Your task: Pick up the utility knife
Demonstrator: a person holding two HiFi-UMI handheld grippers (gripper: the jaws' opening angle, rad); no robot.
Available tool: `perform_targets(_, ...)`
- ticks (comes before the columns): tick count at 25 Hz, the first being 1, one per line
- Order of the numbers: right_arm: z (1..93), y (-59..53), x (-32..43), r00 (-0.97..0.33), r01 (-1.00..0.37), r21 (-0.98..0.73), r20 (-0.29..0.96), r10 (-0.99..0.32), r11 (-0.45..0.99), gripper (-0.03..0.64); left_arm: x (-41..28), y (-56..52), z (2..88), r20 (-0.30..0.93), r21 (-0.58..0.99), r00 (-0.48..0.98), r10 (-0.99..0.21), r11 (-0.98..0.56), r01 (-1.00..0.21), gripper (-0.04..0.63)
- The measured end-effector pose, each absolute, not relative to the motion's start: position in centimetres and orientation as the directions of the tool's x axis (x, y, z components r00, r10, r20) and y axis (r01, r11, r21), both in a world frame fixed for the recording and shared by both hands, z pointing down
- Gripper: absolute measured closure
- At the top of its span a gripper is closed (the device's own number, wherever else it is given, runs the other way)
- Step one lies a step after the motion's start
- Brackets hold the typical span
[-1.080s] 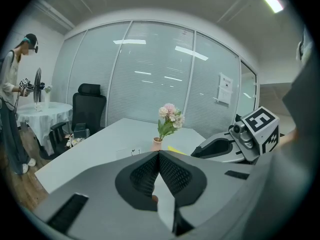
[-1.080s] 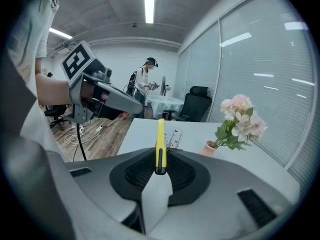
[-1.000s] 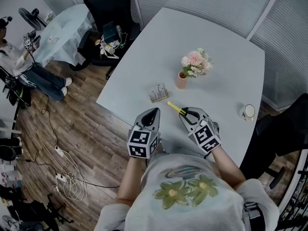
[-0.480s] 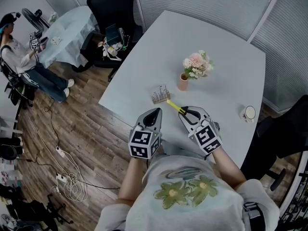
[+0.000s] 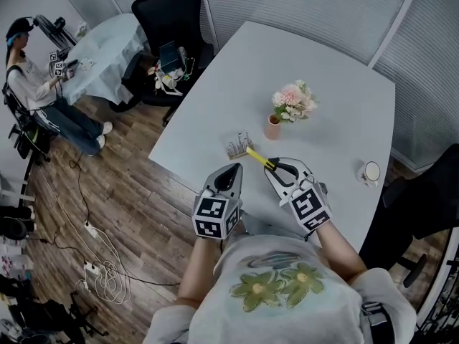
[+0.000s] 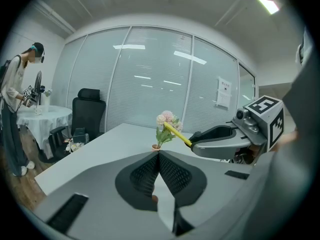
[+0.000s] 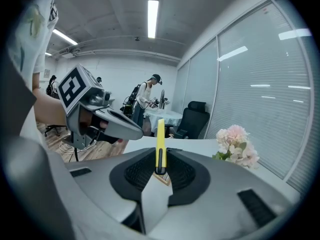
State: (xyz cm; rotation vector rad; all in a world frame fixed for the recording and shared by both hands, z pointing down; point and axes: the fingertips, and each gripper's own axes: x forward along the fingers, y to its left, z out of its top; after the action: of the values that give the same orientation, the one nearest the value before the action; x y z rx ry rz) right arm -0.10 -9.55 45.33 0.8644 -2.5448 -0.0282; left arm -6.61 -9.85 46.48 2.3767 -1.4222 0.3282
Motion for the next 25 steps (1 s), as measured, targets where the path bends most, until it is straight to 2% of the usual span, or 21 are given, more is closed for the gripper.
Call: perform_targets(25, 41.4, -9.0, -1.2, -0.751, -0.567, 0.160, 0.302, -0.587, 0.808, 0.549, -4.5, -9.4, 45.3, 0.338, 0.191, 0.508, -0.792, -0.470, -0.862, 0.592)
